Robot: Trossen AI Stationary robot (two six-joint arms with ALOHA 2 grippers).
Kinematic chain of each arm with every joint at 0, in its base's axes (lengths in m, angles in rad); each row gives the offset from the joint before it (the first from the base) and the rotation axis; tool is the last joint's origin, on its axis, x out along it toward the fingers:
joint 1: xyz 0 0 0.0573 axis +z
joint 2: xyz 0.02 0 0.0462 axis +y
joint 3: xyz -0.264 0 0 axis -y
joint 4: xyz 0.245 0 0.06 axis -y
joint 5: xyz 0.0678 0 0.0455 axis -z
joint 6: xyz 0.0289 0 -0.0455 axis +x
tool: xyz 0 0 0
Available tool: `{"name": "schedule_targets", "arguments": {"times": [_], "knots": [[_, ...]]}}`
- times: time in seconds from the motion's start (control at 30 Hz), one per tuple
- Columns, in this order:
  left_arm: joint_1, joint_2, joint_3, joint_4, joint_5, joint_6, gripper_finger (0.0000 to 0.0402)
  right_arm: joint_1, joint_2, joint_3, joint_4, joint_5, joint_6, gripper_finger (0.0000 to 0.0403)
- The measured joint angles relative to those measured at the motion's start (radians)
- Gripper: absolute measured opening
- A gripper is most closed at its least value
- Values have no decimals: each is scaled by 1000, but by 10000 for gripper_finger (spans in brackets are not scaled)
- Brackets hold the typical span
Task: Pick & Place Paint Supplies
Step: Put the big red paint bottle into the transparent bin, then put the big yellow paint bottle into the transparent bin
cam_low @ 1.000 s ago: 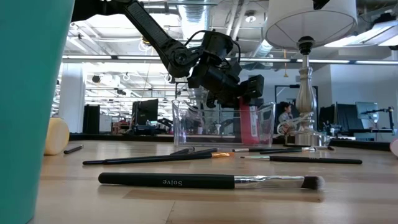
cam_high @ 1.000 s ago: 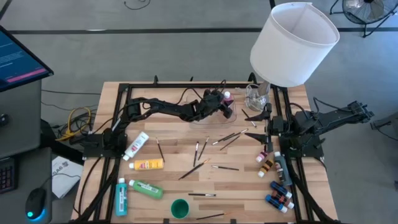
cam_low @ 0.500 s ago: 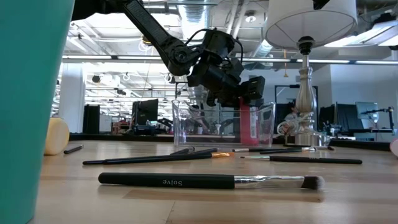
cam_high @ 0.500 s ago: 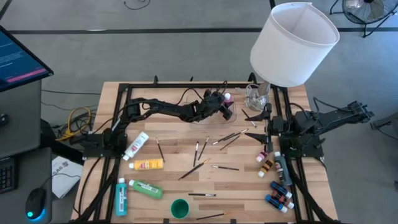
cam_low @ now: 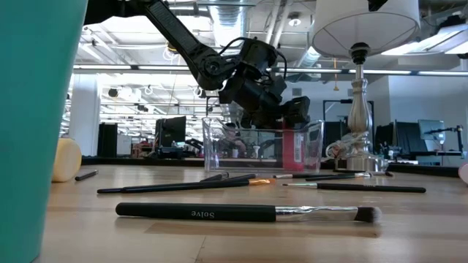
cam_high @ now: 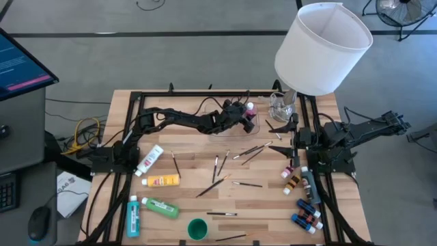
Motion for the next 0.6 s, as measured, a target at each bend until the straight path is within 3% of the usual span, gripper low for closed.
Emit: {"name": "schedule_targets", "arguments": {"times": [0.2, 0.6], "knots": [[-7, -4, 0, -36, -2, -1, 250, 0, 0, 0, -12, 0, 1, 249], [-17, -80, -5, -155, -28, 3, 239, 0, 0, 0, -22, 0, 9, 249]]}}
